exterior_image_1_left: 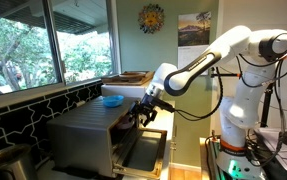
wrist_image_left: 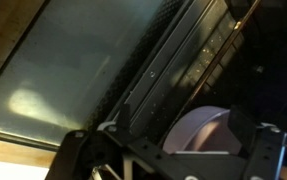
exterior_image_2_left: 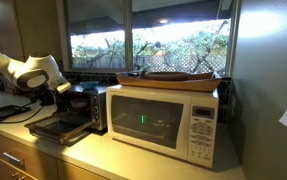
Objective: Put the purple bowl inside the blue bowl then place the two bowls in the toaster oven
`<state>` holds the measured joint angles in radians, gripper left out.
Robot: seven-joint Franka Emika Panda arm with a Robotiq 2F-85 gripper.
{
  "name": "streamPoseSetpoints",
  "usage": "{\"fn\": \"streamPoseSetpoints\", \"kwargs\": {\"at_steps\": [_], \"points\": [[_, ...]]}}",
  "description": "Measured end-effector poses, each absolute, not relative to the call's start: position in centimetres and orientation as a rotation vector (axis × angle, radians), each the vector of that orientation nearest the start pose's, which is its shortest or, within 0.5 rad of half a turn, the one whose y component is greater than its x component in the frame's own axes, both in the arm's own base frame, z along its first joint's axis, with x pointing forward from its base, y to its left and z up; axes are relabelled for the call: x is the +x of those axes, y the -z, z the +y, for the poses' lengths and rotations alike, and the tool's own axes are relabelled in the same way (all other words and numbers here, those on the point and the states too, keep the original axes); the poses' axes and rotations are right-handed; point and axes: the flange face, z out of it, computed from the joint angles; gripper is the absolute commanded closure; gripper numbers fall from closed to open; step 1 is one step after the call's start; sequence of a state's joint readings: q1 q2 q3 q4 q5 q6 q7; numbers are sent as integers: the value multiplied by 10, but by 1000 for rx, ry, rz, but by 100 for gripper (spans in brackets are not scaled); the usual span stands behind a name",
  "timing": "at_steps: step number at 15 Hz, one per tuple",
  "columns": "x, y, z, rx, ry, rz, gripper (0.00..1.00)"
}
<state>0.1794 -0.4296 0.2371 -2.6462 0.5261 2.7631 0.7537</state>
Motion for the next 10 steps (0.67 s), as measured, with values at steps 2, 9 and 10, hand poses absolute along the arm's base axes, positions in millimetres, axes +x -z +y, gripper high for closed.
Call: {"fn": "streamPoseSetpoints", "kwargs": {"at_steps": [2,9,10], "points": [[403,-433,150,-2394,467,1021,0],[402,-415,141,-2230,498,1169,11],[401,-413,141,-2213,497,1185,26]]}}
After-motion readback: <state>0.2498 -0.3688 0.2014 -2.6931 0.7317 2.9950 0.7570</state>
